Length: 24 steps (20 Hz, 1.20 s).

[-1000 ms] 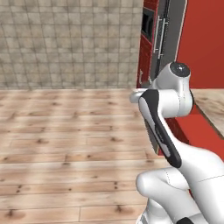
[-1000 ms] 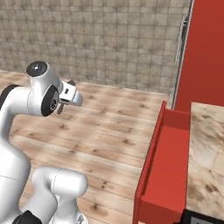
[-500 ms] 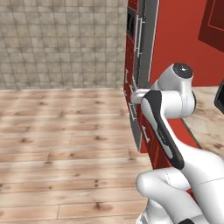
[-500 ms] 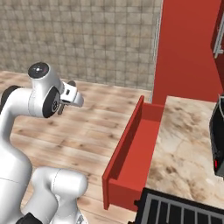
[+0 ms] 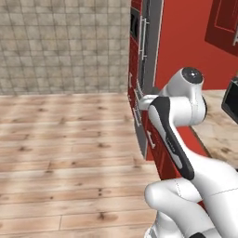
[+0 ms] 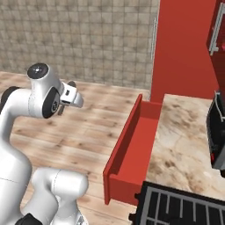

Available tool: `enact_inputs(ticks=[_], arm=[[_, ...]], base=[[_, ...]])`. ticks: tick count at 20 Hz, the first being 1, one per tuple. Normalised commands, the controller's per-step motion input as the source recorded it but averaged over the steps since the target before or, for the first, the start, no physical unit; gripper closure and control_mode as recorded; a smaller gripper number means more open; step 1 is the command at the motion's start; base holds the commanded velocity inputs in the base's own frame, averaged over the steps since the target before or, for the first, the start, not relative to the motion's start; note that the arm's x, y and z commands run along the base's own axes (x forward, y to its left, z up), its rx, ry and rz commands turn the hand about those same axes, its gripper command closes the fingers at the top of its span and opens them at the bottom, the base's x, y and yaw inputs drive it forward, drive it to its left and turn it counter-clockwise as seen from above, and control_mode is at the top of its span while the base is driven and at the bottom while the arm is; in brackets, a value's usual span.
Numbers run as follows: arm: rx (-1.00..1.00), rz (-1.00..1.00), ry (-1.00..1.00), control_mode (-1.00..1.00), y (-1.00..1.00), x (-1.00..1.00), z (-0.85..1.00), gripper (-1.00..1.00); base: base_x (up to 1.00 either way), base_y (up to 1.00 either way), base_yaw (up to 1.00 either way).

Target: Pick up the metallic utensils from the counter and place them in the open drawer. Make sure not to pick up any wooden utensils.

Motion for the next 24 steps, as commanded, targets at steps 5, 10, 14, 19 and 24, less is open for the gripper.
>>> enact_inputs(ticks=[5, 10, 14, 19, 24], arm=[[0.00, 0.00, 0.00, 1.00, 0.00, 0.00, 0.00, 1.00], [0.00, 0.00, 0.00, 1.00, 0.00, 0.00, 0.00, 1.00], [0.00, 0.00, 0.00, 1.00, 0.00, 0.00, 0.00, 1.00], [0.00, 0.00, 0.00, 1.00, 0.00, 0.00, 0.00, 1.00], [0.00, 0.00, 0.00, 1.00, 0.00, 0.00, 0.00, 1.00]], base=[[-0.60, 0.00, -0.07], [-0.07, -0.05, -0.08], [0.78, -0.26, -0.02], [0.07, -0.81, 0.00], [-0.74, -0.68, -0.11]])
